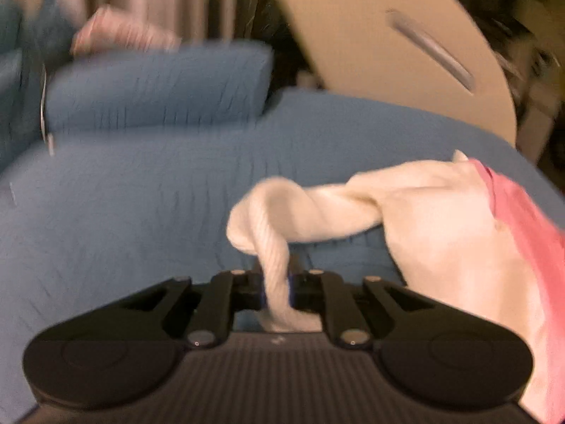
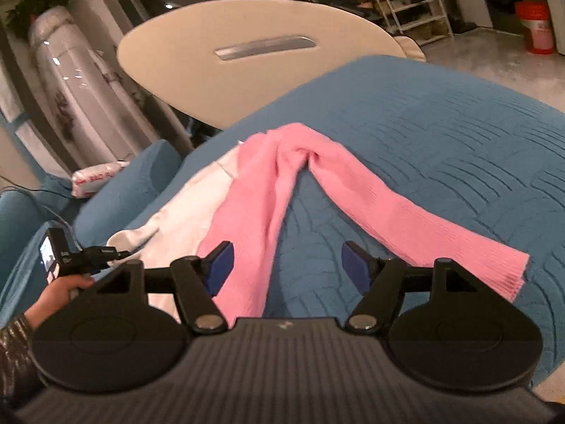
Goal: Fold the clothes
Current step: 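Release the white sleeve with the left gripper and lift away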
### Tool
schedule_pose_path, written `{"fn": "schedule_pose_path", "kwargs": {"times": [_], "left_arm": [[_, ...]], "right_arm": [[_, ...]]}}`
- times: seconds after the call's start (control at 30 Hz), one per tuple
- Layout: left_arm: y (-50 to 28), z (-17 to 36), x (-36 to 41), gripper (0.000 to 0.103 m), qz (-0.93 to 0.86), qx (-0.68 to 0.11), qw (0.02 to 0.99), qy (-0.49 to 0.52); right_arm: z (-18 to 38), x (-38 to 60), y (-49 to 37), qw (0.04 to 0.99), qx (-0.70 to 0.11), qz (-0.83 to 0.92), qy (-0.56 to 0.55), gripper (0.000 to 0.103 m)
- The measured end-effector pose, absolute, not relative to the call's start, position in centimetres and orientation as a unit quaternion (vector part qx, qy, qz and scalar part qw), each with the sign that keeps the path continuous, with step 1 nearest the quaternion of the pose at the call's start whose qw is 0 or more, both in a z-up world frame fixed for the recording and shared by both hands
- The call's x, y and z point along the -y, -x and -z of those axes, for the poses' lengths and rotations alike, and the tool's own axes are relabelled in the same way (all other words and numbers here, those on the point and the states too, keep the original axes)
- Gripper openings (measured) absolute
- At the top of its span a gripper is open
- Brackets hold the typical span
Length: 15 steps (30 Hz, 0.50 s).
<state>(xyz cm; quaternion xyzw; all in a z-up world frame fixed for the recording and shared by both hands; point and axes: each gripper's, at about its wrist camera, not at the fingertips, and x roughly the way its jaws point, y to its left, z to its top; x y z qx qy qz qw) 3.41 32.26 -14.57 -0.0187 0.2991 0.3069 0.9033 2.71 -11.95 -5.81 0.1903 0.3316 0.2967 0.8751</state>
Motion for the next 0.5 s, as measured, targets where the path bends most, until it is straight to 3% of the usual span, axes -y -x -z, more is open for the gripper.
{"fn": "schedule_pose_path", "kwargs": {"times": [0.13,0.2,0.27,0.37,0.43,0.47,0.5], "left_arm": [[-0.1,12.7,-27.8,0.014,-0.292,-0.246,0.850,-0.363],[1.7,12.9,-26.6,0.022,-0.274,-0.230,0.795,-0.489],[2.6,14.4,-28.2,0.033,-0.244,-0.307,0.765,-0.510],[5.0,16.7,-33.0,0.036,-0.227,-0.453,0.752,-0.422],[6.5,15.7,-33.8,0.052,-0.250,-0.460,0.770,-0.366],[7.4,14.6,-34.0,0.072,-0.267,-0.451,0.785,-0.330],[8.3,13.6,-34.2,0.084,-0.283,-0.443,0.799,-0.294]], "right_arm": [[5.7,12.0,-2.5,0.873,-0.321,-0.314,-0.192,0.071],[5.5,12.5,-2.4,0.874,-0.315,-0.315,-0.195,0.071],[5.4,12.9,-2.5,0.873,-0.312,-0.315,-0.204,0.071],[5.5,13.3,-2.8,0.866,-0.314,-0.314,-0.231,0.071],[5.7,13.1,-2.9,0.865,-0.315,-0.313,-0.235,0.071],[5.7,12.9,-3.0,0.865,-0.317,-0.313,-0.232,0.071],[5.7,12.7,-3.0,0.865,-0.319,-0.313,-0.229,0.071]]}}
